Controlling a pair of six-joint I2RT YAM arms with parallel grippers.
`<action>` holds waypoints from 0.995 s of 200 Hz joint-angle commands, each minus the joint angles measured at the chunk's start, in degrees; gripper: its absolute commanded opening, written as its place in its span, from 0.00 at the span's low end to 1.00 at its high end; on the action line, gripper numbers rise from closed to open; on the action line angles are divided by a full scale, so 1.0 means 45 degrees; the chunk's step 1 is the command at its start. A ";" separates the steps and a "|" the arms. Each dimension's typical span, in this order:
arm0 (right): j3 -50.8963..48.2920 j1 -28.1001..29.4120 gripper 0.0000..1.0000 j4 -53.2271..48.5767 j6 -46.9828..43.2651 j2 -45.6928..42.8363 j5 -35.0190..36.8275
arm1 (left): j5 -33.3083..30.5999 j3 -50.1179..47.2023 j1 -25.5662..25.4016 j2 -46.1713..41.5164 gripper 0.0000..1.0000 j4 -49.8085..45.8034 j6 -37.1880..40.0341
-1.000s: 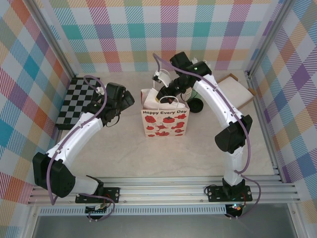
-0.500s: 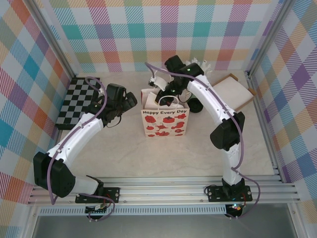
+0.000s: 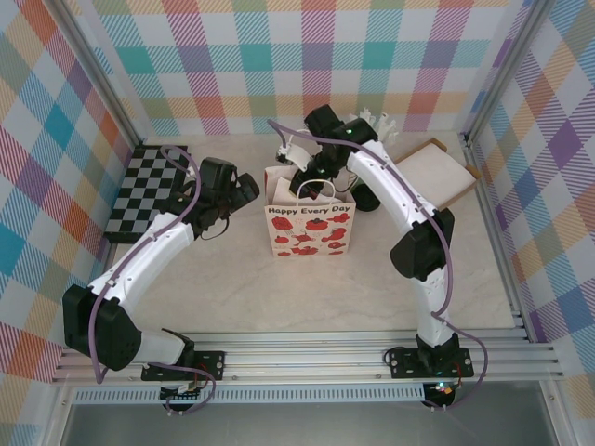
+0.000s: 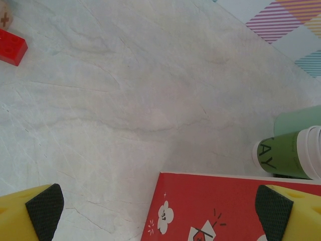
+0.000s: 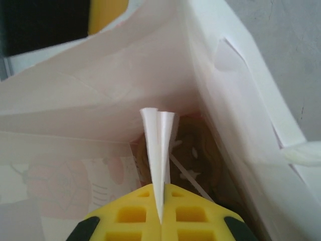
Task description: Pack the takeout coffee
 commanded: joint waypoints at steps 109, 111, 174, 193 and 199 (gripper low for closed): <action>-0.1671 0.0731 0.00 0.1546 0.2864 -0.0619 0.1061 | 0.1307 -0.0403 0.0132 0.0036 1.00 0.0767 -0.0758; -0.1701 0.0731 0.00 0.1567 0.2807 -0.0629 0.1075 | 0.1317 -0.0404 0.0124 0.0036 1.00 0.0772 -0.0760; -0.1432 0.0730 0.18 0.0850 0.0726 -0.0699 0.1020 | 0.0511 -0.0297 0.0156 -0.0793 1.00 0.0240 0.0050; -0.1073 0.0731 0.30 0.0698 0.0667 -0.0746 0.0964 | 0.0734 -0.0450 0.0159 -0.1478 1.00 0.0307 0.0671; -0.0964 0.0731 0.33 0.0679 0.0715 -0.0784 0.0910 | 0.0872 -0.0525 0.0152 -0.1678 1.00 0.0332 0.0836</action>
